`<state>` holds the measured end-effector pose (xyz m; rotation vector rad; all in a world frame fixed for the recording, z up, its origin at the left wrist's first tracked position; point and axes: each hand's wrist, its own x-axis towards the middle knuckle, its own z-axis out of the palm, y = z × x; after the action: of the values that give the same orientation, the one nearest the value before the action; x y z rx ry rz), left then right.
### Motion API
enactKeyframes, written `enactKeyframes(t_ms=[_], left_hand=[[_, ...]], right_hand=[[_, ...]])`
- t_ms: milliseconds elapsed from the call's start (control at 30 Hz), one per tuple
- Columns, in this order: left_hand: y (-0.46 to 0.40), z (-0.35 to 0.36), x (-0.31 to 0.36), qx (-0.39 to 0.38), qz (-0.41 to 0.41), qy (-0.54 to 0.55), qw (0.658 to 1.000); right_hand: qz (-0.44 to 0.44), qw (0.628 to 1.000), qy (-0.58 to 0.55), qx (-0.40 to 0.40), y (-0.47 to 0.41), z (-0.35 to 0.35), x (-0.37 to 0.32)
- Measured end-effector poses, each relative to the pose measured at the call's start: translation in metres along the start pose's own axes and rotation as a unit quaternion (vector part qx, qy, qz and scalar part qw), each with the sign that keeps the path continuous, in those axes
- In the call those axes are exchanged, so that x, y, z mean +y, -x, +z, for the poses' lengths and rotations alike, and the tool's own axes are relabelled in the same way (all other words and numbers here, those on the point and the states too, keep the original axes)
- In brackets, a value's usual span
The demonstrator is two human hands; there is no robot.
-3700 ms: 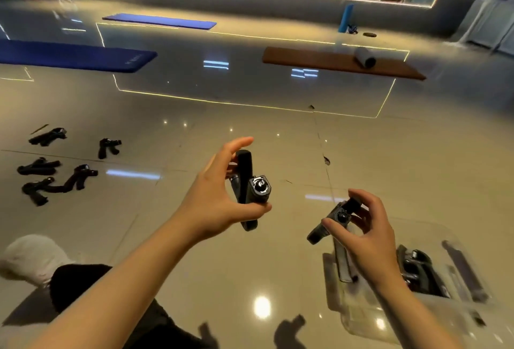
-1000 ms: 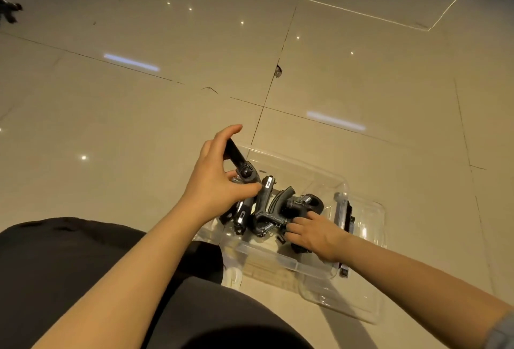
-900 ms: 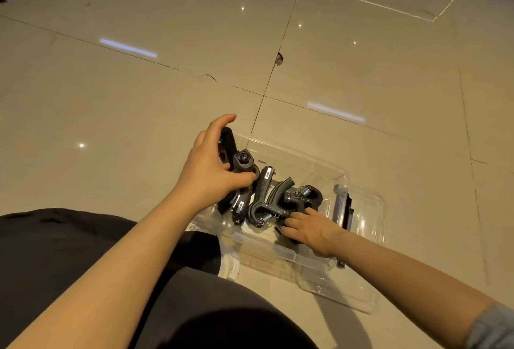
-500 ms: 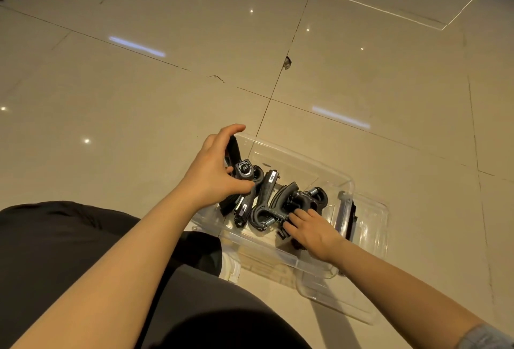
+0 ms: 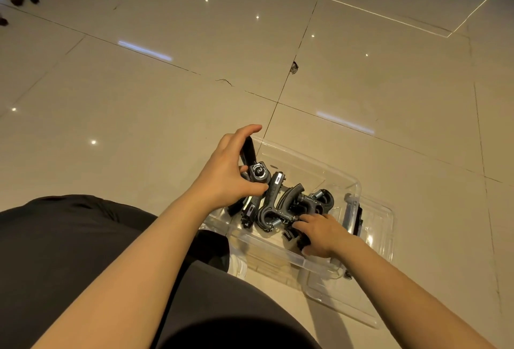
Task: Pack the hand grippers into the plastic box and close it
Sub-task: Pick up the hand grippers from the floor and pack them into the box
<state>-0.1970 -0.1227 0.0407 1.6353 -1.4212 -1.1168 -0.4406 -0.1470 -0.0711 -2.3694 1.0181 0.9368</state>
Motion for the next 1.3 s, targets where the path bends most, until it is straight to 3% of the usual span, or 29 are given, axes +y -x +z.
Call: enactKeyframes(t_ms=[67,133,200,433,633,800,1000,1133,1300], left_hand=[[0.003,0.0,0.002,0.008,0.019,-0.039,0.999],[0.007,0.004,0.004,-0.006,0.065,-0.116,0.991],[0.013,0.009,0.008,-0.029,0.115,-0.176,0.977],[0.021,0.008,0.012,0.059,0.195,-0.255,0.945],[0.029,0.004,0.009,0.076,0.197,-0.243,0.947],[0.026,-0.017,0.004,0.005,0.089,-0.245,0.965],[0.023,-0.035,-0.019,-0.03,-0.008,-0.323,0.946],[0.023,-0.026,-0.021,-0.047,0.0,-0.306,0.951],[0.027,0.013,-0.011,-0.056,-0.005,-0.189,0.98]], right_hand=[[0.012,0.979,-0.173,0.105,0.014,-0.02,-0.01],[0.011,0.9,-0.357,0.249,0.035,-0.043,-0.027],[-0.005,0.821,-0.463,0.335,0.055,-0.062,-0.043],[-0.082,0.743,-0.555,0.365,0.087,-0.081,-0.066],[-0.064,0.716,-0.585,0.375,0.076,-0.085,-0.082],[0.002,0.671,-0.625,0.399,0.065,-0.087,-0.066],[0.111,0.743,-0.513,0.414,0.045,-0.075,-0.043],[0.154,0.714,-0.549,0.407,0.04,-0.067,-0.032],[0.12,0.682,-0.606,0.39,0.041,-0.075,-0.046]])
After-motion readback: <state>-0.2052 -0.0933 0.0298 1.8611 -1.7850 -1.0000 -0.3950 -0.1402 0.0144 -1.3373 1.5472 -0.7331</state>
